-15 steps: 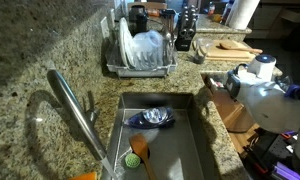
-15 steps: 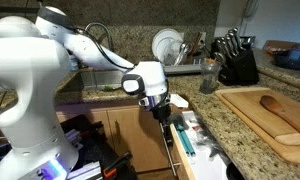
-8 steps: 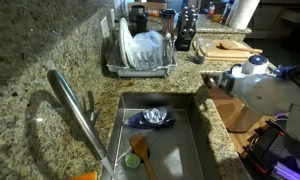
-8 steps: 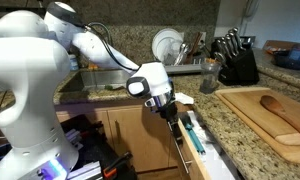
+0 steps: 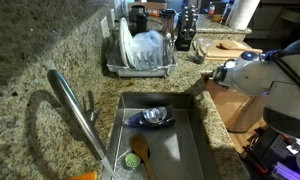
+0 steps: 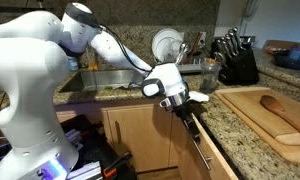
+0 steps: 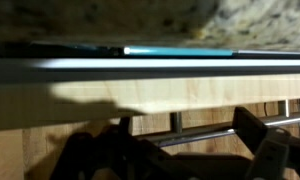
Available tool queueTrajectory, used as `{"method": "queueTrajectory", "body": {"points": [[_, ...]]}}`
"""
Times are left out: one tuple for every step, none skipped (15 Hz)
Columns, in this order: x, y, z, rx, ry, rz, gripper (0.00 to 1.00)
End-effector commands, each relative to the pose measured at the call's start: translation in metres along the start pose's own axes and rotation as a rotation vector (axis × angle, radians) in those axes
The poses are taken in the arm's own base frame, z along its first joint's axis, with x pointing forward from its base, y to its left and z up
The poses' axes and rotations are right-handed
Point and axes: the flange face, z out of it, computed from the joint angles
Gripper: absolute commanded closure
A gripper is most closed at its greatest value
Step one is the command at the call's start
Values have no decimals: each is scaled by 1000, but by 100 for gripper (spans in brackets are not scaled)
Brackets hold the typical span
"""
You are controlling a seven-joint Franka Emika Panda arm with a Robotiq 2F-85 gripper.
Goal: Open the tap, remove the wooden spoon from the open drawer, put it on the chopping board, and then close the drawer
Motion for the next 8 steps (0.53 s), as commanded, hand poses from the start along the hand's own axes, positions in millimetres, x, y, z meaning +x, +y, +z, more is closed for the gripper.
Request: {"method": "queueTrajectory", "body": {"points": [[-3,0,1,-2,2,-3,0],[-6,0,2,-3,4,-4,0],[-7,0,3,-2,5,-5,0],[-14,5,-6,-59,-28,-23,0],[-18,9,-17,-68,-90,-42,0],[-20,12,-25,-75,-140,-57,0],[-20,19,-31,-88,-183,-79,0],[-23,27,-40,-115,-223,-87,0]]}}
